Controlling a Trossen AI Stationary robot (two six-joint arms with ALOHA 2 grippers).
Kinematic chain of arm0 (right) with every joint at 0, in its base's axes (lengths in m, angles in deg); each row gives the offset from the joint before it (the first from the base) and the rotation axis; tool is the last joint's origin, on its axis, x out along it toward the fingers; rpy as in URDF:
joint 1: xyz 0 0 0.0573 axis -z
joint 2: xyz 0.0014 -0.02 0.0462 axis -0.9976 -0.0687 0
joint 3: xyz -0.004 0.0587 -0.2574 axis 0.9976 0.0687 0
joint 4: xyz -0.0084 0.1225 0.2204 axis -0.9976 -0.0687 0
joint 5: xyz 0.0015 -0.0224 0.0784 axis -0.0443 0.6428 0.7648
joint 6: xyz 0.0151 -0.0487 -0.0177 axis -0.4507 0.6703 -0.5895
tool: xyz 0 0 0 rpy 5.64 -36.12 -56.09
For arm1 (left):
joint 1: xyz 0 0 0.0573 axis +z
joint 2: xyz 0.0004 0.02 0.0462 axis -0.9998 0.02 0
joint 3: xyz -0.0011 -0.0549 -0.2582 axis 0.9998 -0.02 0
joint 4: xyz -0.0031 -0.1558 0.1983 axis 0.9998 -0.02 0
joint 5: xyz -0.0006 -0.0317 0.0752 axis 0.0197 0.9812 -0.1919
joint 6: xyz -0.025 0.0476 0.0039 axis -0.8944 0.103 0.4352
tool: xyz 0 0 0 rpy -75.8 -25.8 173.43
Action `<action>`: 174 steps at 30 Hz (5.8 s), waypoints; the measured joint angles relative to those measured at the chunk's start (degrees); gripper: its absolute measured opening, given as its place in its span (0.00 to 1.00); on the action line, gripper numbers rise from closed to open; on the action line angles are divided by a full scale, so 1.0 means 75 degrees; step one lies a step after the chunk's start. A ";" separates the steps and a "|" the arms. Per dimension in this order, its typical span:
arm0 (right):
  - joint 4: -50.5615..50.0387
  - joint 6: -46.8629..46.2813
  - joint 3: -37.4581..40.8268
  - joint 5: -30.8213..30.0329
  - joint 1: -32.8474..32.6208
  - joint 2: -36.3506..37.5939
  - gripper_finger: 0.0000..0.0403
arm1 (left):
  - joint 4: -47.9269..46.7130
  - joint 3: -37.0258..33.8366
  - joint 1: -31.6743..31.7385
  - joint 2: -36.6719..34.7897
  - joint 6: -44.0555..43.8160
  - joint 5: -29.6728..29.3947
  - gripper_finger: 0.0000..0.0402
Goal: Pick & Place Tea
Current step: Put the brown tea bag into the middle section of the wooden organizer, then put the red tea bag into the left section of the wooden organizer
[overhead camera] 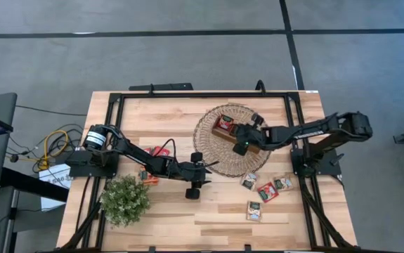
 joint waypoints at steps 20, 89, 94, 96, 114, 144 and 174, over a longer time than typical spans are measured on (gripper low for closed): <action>-0.0465 -0.0489 -0.0029 -0.1198 0.0082 0.0033 0.51 | 0.0000 0.0000 0.0000 0.0000 -0.0020 0.0000 0.38; -0.3626 -0.3016 -0.0641 0.4427 -0.5164 -0.0838 0.58 | 0.0257 -0.0003 -0.0003 0.0000 -0.0073 0.0541 0.38; -0.3598 -0.2639 -0.0644 0.4655 -0.5141 -0.0892 0.56 | 0.0176 -0.0003 -0.0003 0.0000 -0.0082 0.0557 0.38; -0.3608 -0.2618 -0.0623 0.4705 -0.5162 -0.1002 0.53 | 0.0138 -0.0003 -0.0003 0.0000 -0.0082 0.0558 0.38; -0.3477 -0.3606 -0.0746 0.4716 -0.5120 -0.0339 0.02 | 0.0291 -0.0003 -0.0006 0.0000 -0.0016 0.0395 0.38; 0.2559 -0.3948 -0.0834 -0.3792 -0.5211 -0.2202 0.00 | 0.2375 -0.0003 -0.0262 0.0003 -0.1586 -0.1635 0.41; 0.0209 -0.5453 -0.0833 0.1117 -0.5365 -0.0365 0.40 | -0.3399 0.1709 0.0112 -0.0449 0.0391 -0.2032 0.00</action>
